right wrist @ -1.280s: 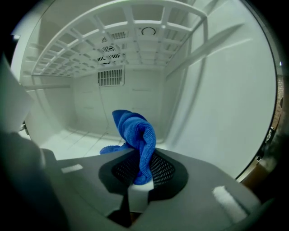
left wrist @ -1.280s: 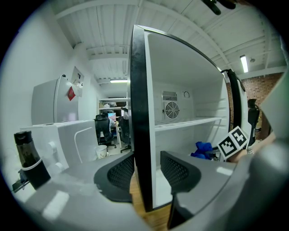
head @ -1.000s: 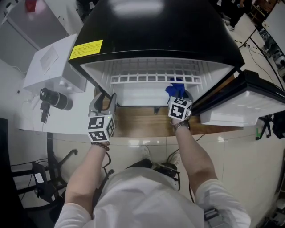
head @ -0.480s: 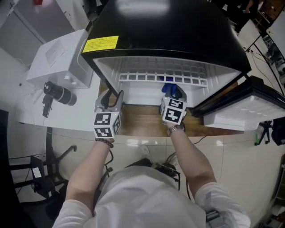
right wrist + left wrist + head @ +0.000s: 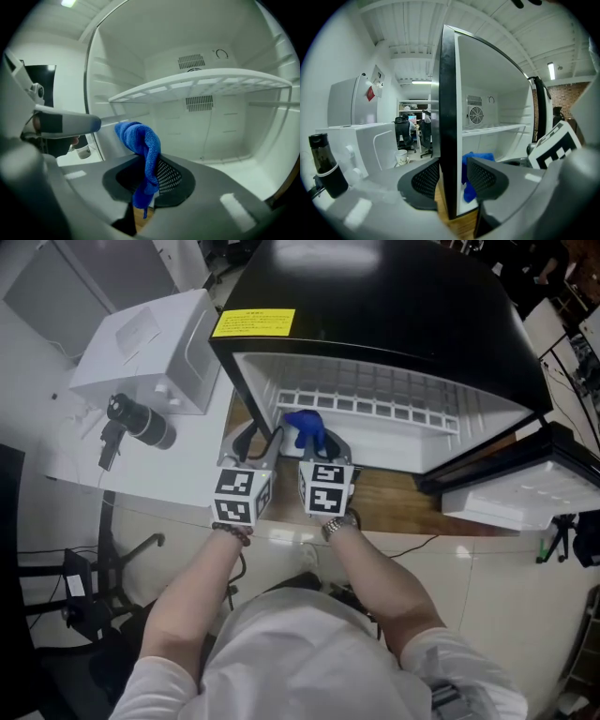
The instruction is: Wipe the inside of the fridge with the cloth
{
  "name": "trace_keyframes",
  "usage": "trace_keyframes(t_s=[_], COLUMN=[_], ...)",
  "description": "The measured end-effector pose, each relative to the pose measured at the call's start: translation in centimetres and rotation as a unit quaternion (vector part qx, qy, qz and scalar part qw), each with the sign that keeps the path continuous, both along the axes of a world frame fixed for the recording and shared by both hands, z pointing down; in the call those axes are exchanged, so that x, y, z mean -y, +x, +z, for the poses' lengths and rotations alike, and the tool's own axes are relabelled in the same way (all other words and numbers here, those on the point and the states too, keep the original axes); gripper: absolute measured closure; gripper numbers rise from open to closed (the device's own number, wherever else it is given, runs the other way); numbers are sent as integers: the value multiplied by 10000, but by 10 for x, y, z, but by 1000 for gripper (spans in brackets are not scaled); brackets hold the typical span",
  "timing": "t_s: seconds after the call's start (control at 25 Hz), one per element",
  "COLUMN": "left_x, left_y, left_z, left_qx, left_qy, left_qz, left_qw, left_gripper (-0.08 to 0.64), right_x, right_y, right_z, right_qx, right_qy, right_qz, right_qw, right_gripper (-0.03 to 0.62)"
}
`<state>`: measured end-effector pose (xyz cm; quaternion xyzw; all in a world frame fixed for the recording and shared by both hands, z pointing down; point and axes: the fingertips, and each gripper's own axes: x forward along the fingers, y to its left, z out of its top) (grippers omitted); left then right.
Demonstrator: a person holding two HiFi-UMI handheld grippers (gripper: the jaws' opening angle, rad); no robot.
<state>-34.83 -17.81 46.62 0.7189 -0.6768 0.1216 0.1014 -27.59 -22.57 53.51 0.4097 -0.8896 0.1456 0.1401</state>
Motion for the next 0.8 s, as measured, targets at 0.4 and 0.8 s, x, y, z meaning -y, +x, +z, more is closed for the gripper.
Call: trace_keyframes(t_s=[0.4,0.8], left_x=[-3,-4], left_y=[1,0], left_z=[0,1], left_qx=[61,52], left_qy=[40,65], left_qz=[33,-75], left_qw=[10000,9999], left_gripper=[385,385], right_x=[-6,9], right_y=[-2,45], right_z=[65,74], right_qx=[-565,-786], right_qy=[-506,-499], right_qz=[-31,310], right_qw=[9971,9952], right_gripper=[540,540])
